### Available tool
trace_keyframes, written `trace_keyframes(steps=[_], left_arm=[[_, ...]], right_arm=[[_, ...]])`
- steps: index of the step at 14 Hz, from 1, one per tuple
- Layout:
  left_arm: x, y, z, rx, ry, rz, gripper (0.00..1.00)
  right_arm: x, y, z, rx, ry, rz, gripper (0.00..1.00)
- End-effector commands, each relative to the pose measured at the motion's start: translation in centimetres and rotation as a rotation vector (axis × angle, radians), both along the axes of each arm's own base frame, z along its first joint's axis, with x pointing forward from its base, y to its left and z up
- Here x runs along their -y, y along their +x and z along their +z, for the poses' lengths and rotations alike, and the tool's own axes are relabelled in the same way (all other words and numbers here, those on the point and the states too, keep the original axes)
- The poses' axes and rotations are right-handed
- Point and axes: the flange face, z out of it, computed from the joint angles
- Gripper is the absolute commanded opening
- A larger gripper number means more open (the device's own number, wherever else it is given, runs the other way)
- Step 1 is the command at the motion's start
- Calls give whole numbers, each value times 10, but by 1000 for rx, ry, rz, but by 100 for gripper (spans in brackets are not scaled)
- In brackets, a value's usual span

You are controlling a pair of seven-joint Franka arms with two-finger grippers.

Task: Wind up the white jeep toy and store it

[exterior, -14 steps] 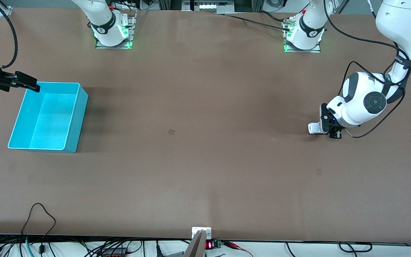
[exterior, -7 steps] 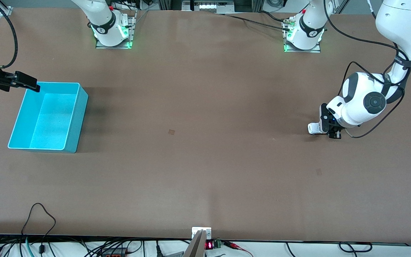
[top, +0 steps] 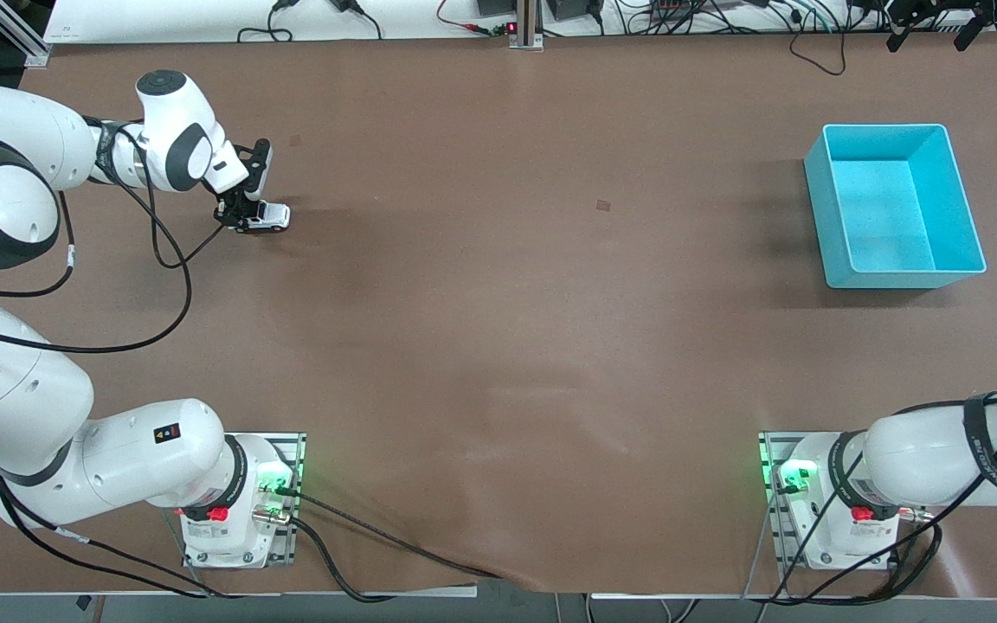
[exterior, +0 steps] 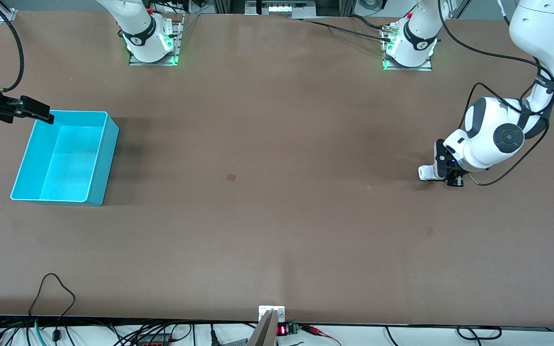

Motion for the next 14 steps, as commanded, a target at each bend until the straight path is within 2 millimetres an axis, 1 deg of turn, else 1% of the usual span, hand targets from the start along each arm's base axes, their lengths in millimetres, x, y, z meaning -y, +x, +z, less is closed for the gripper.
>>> trace_keyframes(steps=[1,3,4,6,9,11,14], left_arm=[[-17,-6,-15,-18,-2,-4,26],[-23,-6,-17,-20,-4,6,25],[-31,-8,-19,-21,-4,19,25],[-40,-10,-23,-24,-9,34,25],[-42,-10,-24,-20,28,-29,24],[-52,-12,-25,-21,28,-14,24],[-68,-15,-31,-31,19,-7,24]], right_arm=[[2,-5,3,-3,-1,16,100],[1,-5,3,-3,-1,17,100],[1,-6,2,-6,-1,17,100],[2,-6,2,-10,-1,16,100],[2,-6,2,-10,-1,16,100],[2,-6,1,-11,-1,16,100],[2,-6,1,-11,-1,16,100]])
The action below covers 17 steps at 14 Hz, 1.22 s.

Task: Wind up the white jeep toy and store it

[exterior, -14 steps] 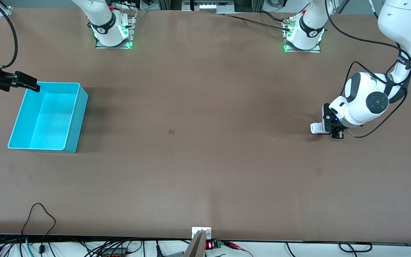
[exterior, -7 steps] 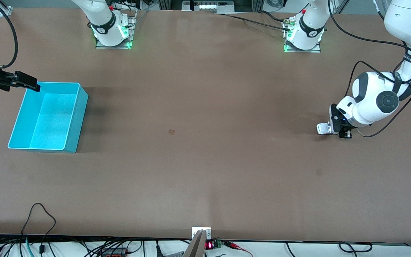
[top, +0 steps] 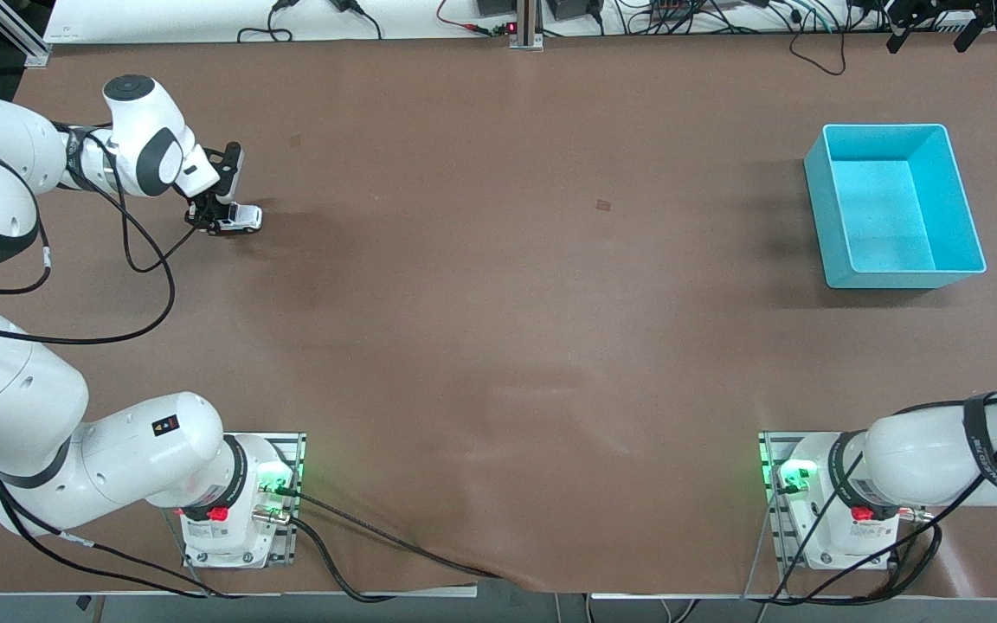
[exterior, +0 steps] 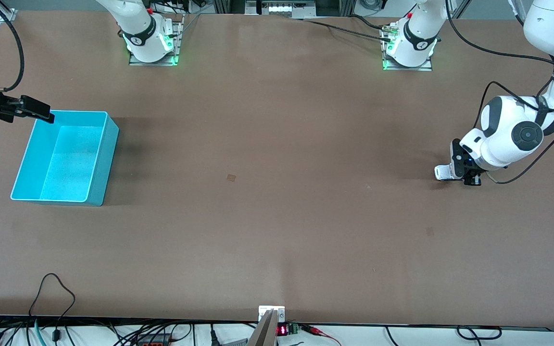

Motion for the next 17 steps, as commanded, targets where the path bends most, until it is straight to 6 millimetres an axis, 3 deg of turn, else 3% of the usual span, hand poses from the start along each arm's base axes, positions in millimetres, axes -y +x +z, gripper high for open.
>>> trace_keyframes(steps=[1,3,11,17], left_arm=[[-21,-10,-32,-44,-19,-14,24],[-36,-13,-37,-48,-23,12,24],[-60,-12,-42,-48,-2,-11,24],[-89,-13,-49,-49,-8,-17,24]], right_arm=[[2,-5,3,-3,-1,16,100],[1,-5,2,-4,-1,17,100],[1,-5,2,-4,-1,17,100],[2,-5,3,-3,-1,16,100]])
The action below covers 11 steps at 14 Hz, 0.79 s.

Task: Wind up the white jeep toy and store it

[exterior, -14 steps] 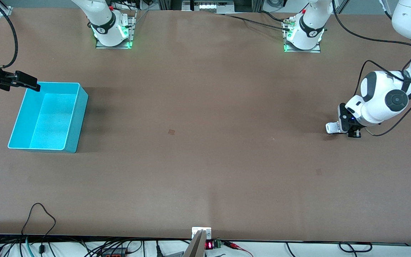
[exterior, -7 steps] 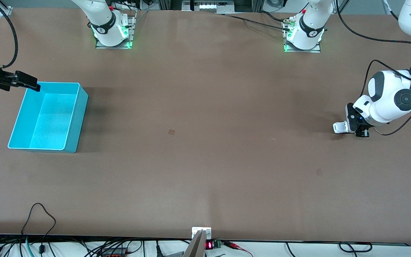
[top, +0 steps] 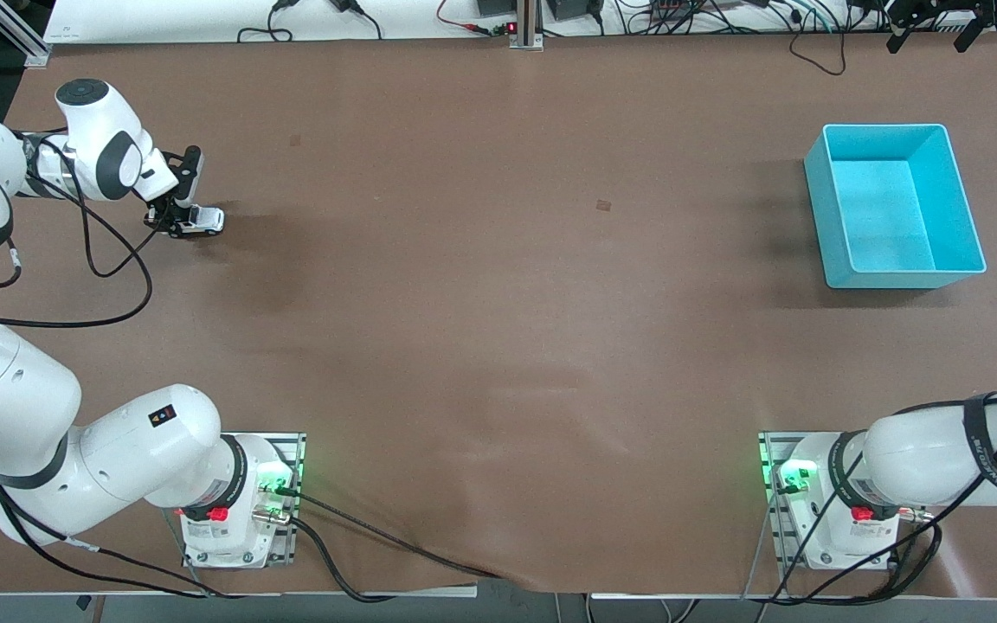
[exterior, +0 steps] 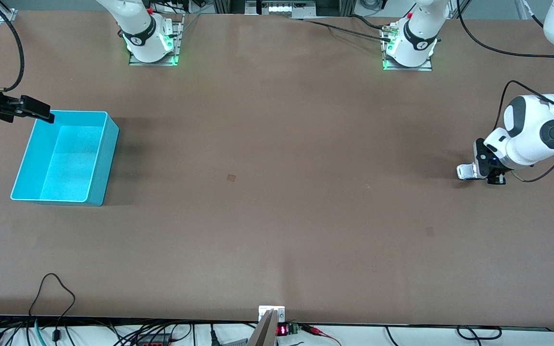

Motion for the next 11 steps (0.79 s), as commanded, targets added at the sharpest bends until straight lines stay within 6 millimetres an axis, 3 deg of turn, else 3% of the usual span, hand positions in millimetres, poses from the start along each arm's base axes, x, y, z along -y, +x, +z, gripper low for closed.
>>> trace_keyframes(steps=[1,6,7,8,9,11], left_arm=[[-14,-9,-51,-56,-41,-16,24],[-21,-5,-47,-45,-38,-21,26],[-19,-3,-44,-43,-36,-24,41],[-13,0,-38,-38,-40,-23,75],[1,8,-24,-21,-41,-52,100],[17,17,6,-31,-22,-76,100]], right_arm=[[2,-5,3,-2,-1,16,100],[1,-5,2,-5,-1,17,100],[1,-5,2,-4,-1,17,100],[2,-5,3,-2,-1,16,100],[1,-5,2,-4,-1,17,100],[2,-5,3,-4,-1,16,100]])
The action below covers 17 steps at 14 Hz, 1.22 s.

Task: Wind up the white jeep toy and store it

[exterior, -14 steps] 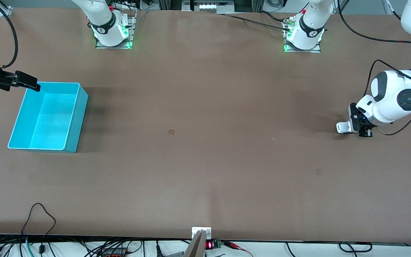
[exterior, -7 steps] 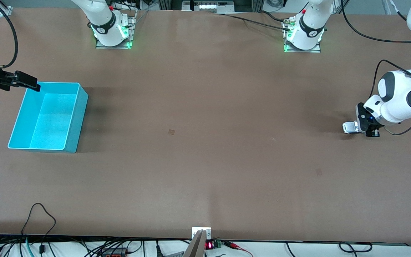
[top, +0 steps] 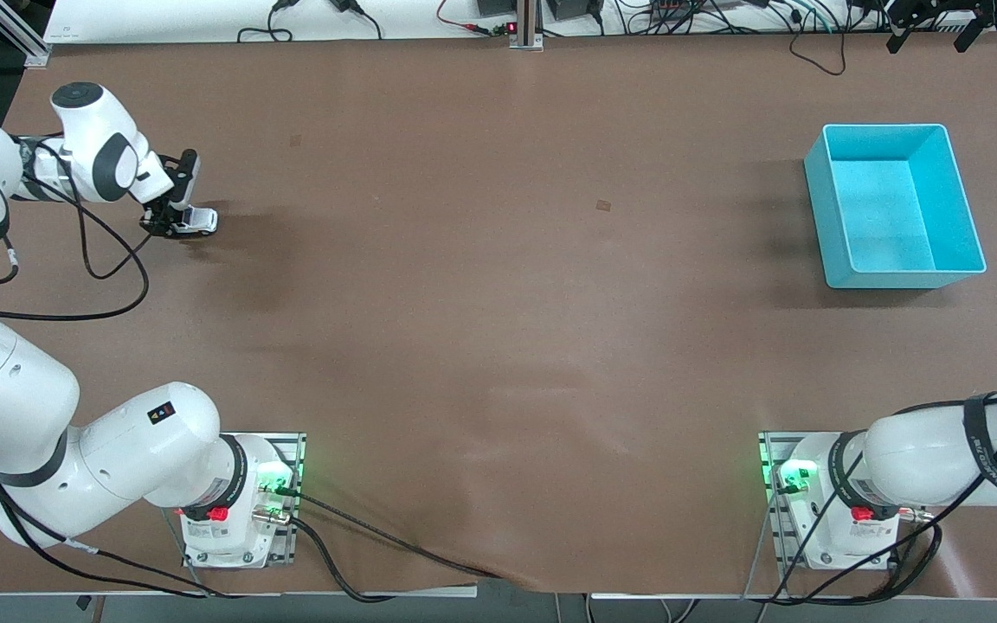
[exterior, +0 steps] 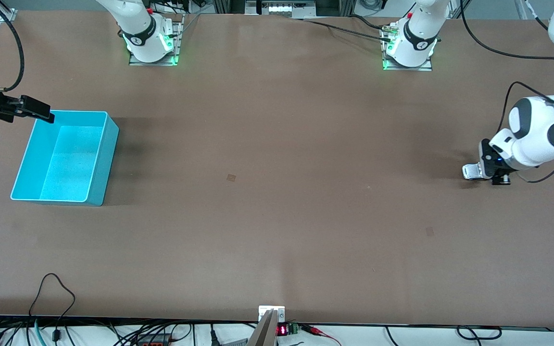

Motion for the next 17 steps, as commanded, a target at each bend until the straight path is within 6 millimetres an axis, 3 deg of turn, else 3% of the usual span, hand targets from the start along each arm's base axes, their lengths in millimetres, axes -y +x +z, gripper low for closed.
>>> trace_keyframes(steps=[1,3,11,17], left_arm=[[29,21,36,-11,13,-72,100],[40,30,69,-15,12,-49,100],[58,24,134,-54,26,-4,100],[86,45,194,36,-52,50,100]], right_arm=[[1,-5,2,-5,-1,17,100],[1,-5,2,-5,-1,17,100],[2,-5,2,-3,-1,16,100],[1,-5,2,-5,-1,17,100]])
